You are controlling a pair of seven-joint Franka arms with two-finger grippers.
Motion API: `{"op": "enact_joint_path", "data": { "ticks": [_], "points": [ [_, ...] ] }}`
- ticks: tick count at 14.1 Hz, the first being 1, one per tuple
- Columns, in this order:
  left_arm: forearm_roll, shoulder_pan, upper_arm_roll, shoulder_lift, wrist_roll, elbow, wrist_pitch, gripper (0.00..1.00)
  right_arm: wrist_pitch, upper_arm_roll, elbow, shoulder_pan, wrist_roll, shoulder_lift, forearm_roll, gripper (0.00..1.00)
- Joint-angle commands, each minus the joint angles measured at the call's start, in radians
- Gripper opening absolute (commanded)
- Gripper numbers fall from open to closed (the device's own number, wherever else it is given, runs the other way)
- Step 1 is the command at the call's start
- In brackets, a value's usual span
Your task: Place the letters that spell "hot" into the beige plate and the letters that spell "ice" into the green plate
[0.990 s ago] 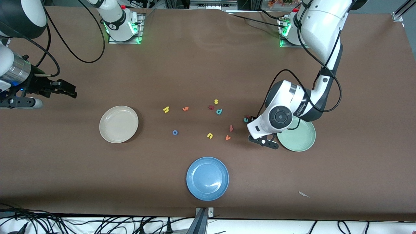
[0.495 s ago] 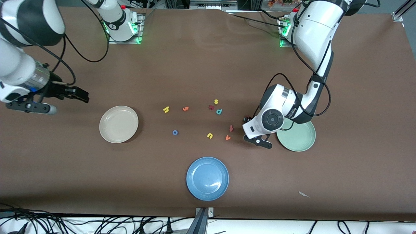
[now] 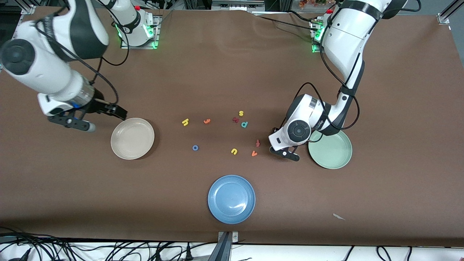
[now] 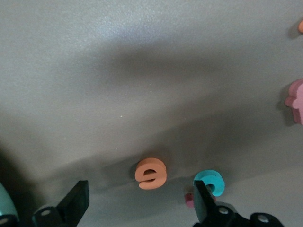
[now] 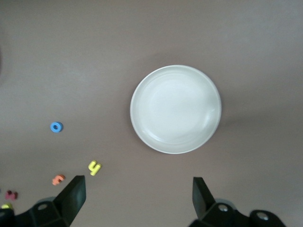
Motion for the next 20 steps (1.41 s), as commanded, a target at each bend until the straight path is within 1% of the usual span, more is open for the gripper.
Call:
{"op": "enact_joint_path", "data": {
  "ticks": [1,4,6,9,10,11,12,13,14,15,16,18,20],
  "points": [
    [-0.008,0.009,0.003,-0.019,-0.004,-0.020,0.009,0.73,0.144,0.053,-0.125,-0.002,0.130,-0.022,-0.008,1.00],
    [-0.008,0.001,0.004,-0.017,-0.007,-0.018,0.019,0.71,0.300,0.090,-0.237,0.012,0.218,-0.001,-0.011,1.00],
    [-0.008,0.000,0.004,-0.015,-0.007,-0.018,0.020,0.71,0.406,0.090,-0.286,0.053,0.319,0.042,-0.011,1.00],
    [-0.008,0.000,0.004,-0.014,-0.007,-0.018,0.020,0.70,0.494,0.089,-0.288,0.128,0.488,0.140,-0.013,1.00],
    [-0.008,0.000,0.004,-0.012,-0.007,-0.018,0.031,0.66,0.512,0.089,-0.283,0.144,0.526,0.174,-0.013,1.00],
    [-0.007,-0.005,0.004,-0.011,-0.007,-0.018,0.034,0.55,0.526,0.089,-0.283,0.151,0.551,0.202,-0.013,1.00],
    [0.002,-0.020,0.004,-0.011,-0.007,-0.018,0.034,0.39,0.531,0.089,-0.282,0.158,0.560,0.228,-0.011,1.00],
    [0.002,-0.028,0.004,-0.009,-0.009,-0.018,0.036,0.28,0.531,0.089,-0.269,0.167,0.563,0.249,-0.010,1.00],
    [0.002,-0.028,0.004,-0.011,-0.009,-0.018,0.036,0.20,0.531,0.089,-0.263,0.171,0.565,0.265,-0.008,1.00],
    [0.002,-0.026,0.004,-0.011,-0.009,-0.018,0.036,0.17,0.532,0.089,-0.254,0.173,0.565,0.283,-0.008,1.00],
    [0.002,-0.028,0.004,-0.011,-0.009,-0.018,0.036,0.11,0.531,0.089,-0.237,0.173,0.565,0.301,-0.008,1.00],
    [0.002,-0.028,0.004,-0.009,-0.009,-0.018,0.037,0.09,0.532,0.089,-0.213,0.174,0.566,0.340,-0.007,1.00],
    [0.002,-0.028,0.006,-0.012,-0.010,-0.018,0.034,0.05,0.531,0.084,-0.182,0.208,0.624,0.378,-0.013,1.00]
  ]
}}
